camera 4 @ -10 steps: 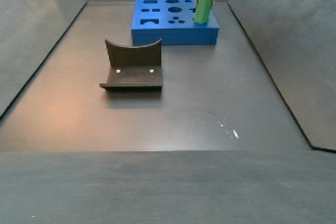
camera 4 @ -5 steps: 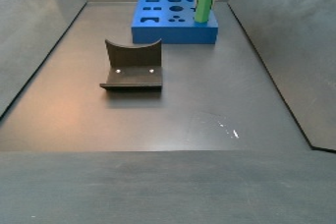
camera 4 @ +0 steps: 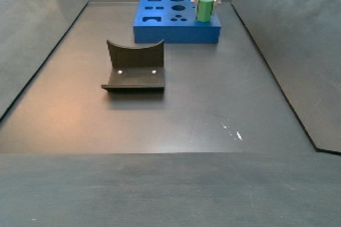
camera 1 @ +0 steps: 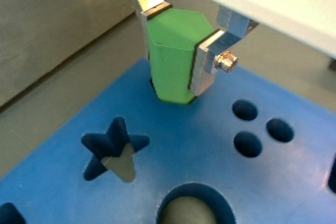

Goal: Insert the hexagon object.

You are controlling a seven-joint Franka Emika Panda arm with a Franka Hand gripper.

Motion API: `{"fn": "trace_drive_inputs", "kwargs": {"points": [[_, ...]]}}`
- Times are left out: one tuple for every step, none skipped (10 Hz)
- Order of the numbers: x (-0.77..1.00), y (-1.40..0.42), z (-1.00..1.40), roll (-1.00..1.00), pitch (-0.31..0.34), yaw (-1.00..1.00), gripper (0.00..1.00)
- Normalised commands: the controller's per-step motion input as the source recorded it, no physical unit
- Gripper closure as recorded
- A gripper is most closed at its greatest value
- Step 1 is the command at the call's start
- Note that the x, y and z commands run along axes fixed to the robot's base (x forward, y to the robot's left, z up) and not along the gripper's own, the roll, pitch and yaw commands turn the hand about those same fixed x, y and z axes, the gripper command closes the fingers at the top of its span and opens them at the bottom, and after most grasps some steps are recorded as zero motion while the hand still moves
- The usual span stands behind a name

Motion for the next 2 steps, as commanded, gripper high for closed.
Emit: {"fn": "trace_drive_inputs", "kwargs": {"points": [[-0.03,0.00,0.00,0.00,-0.021,0.00,1.00],[0.00,0.00,0.00,0.00,0.000,0.00,1.00]]}}
